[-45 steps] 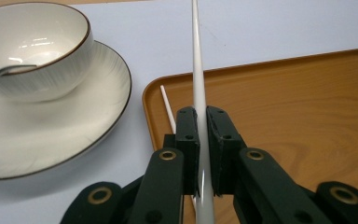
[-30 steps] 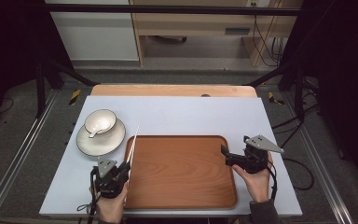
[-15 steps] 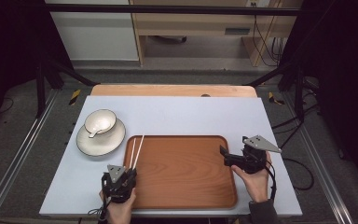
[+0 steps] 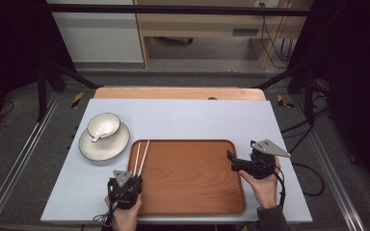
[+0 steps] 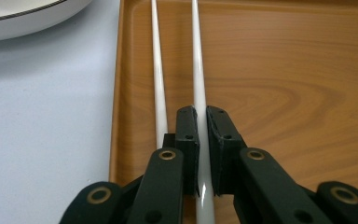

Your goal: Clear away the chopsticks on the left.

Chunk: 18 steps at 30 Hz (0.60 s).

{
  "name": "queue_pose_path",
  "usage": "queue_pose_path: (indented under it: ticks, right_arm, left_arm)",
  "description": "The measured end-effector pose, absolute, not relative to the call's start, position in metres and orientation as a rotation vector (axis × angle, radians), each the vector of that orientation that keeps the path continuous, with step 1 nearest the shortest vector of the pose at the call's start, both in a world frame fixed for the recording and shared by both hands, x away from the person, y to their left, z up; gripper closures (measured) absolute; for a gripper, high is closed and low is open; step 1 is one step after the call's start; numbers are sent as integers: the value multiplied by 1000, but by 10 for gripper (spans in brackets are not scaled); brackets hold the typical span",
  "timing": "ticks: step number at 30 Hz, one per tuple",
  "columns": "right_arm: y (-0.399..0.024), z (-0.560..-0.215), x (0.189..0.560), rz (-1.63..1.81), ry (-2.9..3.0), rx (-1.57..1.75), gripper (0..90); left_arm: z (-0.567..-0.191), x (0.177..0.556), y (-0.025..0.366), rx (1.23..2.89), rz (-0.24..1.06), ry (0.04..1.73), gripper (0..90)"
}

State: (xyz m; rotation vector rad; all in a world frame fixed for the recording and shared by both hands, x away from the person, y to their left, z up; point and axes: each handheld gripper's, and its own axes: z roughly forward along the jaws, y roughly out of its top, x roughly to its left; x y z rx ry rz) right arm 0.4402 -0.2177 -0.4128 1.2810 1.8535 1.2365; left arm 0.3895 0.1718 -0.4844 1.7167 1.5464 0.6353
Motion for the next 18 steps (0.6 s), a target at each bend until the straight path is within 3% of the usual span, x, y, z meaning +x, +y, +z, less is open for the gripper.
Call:
queue_pose_path:
  ticks: [18]
  right_arm:
    - [-218,-412,440,1243,1848,1280,76]
  left_arm:
    - [-481,389,171,1727,627,1540,803]
